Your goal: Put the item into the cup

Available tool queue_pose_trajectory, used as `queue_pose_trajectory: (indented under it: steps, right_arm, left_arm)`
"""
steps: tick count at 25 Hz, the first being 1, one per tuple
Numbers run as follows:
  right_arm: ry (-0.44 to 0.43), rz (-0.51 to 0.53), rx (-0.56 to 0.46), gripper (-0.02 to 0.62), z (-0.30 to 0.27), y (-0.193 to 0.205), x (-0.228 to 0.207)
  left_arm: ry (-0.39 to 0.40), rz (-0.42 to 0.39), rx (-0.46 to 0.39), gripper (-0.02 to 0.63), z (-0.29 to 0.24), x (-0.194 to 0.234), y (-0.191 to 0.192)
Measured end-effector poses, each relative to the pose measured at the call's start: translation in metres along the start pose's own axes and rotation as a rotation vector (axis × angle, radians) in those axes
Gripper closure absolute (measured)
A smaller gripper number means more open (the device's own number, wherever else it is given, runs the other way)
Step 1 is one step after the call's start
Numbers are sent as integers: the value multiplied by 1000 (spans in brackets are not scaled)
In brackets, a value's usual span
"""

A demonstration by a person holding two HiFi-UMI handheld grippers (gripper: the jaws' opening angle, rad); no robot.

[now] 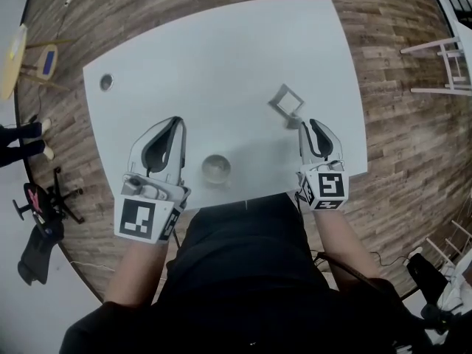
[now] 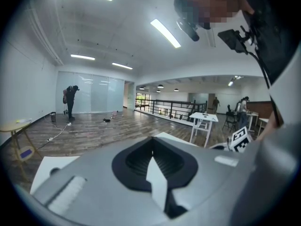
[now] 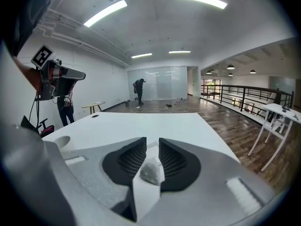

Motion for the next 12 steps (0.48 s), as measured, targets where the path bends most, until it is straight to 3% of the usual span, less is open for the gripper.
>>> queue_pose_trajectory:
  steps: [3, 6, 12]
  right_arm:
    - [-10, 2, 22, 491, -5, 2, 0]
    - [-19, 3, 44, 482, -11, 5, 0]
    - [-32, -5, 82, 472, -21, 12, -2]
  left_arm:
    - [1, 26, 10, 607, -2, -5, -1]
    - [2, -12, 25, 607, -3, -5, 3]
    - [-10, 40, 39, 607, -7, -5, 0]
Point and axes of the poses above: the fingertips, and each gripper's own axes: z backward along the fingers, x to its left, y out of its underside, the point moved 10 cm from there along z, backward along the fingers, and after that the axes turned 13 degrees about x, right-handed, at the moved point
